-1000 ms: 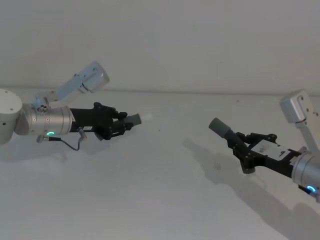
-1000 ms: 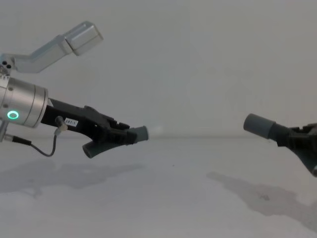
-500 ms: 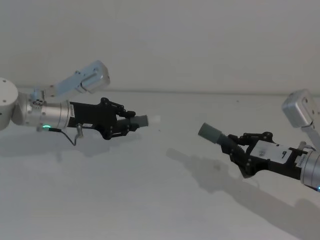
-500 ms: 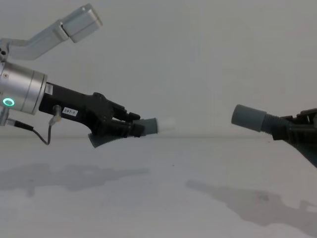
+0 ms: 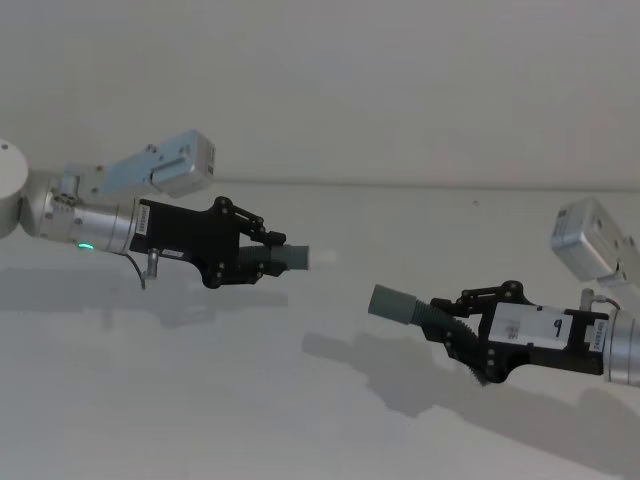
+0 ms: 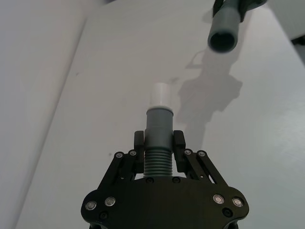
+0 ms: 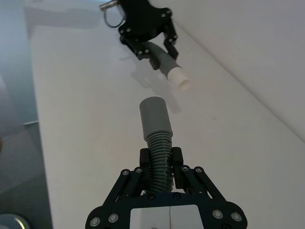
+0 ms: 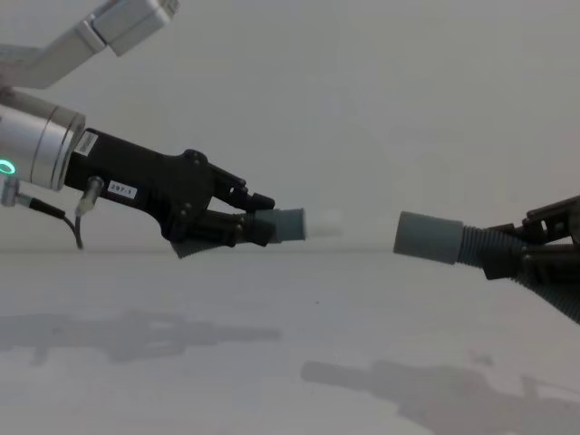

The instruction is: Use both hands to pick up one end of the pipe from the table, align the ends, and insert them.

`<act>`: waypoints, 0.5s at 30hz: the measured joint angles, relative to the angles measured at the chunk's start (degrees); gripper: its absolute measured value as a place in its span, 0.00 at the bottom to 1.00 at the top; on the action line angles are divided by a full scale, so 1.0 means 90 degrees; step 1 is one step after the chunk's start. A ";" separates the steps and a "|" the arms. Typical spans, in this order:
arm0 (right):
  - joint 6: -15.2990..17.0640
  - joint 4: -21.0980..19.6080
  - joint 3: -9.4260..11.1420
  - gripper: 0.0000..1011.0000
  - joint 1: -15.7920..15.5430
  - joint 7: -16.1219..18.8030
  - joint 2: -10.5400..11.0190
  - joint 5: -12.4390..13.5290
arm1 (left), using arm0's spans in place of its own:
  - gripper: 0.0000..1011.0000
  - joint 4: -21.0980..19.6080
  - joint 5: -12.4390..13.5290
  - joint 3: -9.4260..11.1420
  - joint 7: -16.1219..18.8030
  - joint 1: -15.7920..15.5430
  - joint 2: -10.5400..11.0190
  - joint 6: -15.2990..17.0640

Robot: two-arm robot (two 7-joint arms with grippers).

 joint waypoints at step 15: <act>-0.0051 -0.0173 -0.0243 0.27 0.0157 0.0259 0.0169 -0.0062 | 0.34 -0.0366 -0.0110 0.0129 -0.0488 -0.0145 0.0149 -0.0306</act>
